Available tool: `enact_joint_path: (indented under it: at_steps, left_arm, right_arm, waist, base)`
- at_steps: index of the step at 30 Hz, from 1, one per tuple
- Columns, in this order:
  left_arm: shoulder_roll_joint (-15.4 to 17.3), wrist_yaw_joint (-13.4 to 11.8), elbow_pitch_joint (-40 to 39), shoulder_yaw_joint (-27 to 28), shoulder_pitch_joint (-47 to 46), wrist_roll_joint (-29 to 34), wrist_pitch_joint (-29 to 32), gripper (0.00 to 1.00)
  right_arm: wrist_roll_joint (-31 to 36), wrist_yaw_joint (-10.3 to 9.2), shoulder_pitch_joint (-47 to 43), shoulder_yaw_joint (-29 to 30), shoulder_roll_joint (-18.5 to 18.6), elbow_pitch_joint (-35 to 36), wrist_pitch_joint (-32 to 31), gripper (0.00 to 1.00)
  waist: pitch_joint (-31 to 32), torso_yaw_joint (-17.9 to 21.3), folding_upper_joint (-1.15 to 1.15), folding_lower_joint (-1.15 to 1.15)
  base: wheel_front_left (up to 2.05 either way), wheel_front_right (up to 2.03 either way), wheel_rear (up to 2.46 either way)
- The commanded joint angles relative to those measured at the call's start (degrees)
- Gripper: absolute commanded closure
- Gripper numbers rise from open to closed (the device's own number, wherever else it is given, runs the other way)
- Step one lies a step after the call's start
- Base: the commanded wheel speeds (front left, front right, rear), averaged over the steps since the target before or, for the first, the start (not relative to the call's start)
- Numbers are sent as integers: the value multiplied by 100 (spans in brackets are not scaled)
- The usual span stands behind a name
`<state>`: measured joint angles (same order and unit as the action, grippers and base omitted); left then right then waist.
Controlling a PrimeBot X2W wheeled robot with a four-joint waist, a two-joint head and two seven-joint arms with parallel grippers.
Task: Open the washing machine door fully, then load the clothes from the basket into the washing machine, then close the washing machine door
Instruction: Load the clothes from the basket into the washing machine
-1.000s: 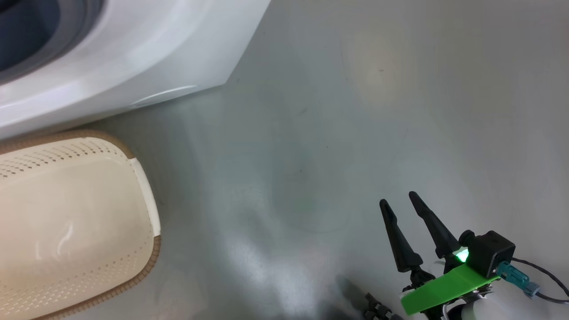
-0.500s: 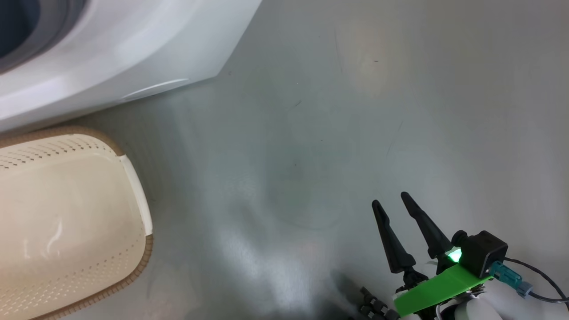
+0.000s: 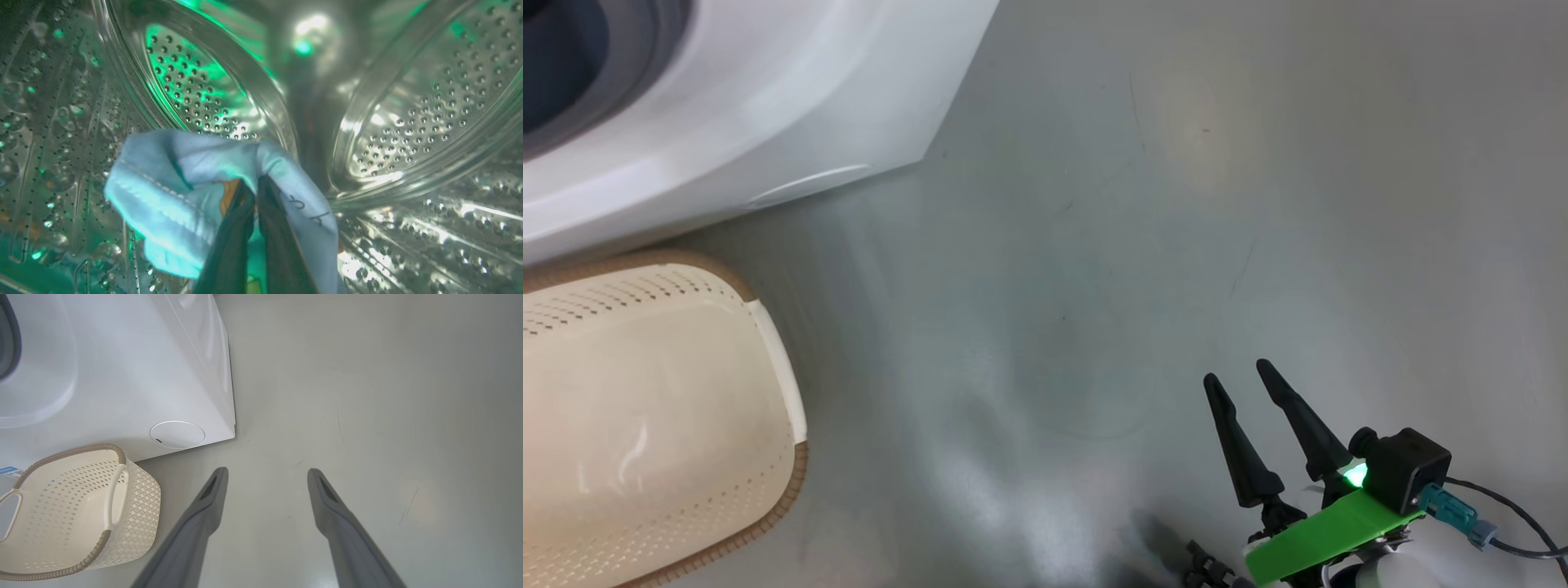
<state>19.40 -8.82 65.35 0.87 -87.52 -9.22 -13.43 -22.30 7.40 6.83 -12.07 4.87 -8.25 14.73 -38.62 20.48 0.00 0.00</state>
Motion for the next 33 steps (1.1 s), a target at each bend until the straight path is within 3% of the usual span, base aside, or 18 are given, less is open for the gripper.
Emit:
enact_joint_path:
  at_steps: [1,9,21,33]
  left_arm:
    - [215,-3,-75,-28,-105,70,39,0]
    - [73,-202,580,-195,-210,123,501,0]
    - [-368,-455,741,35,196,-282,144,0]
    - [-869,-375,740,114,785,-544,-126,0]
  right_arm:
    - [-82,9,-198,-104,56,70,27,0]
    - [-97,9,-205,-79,33,37,27,0]
    - [-81,9,-155,13,55,-7,27,0]
    - [-43,9,-136,172,75,-55,27,0]
  waist:
    - [31,-10,0,0]
    - [217,-135,0,0]
    - [661,-507,0,0]
    - [1116,-928,0,0]
  base:
    - [0,0,0]
    - [0,0,0]
    - [0,0,0]
    - [0,0,0]
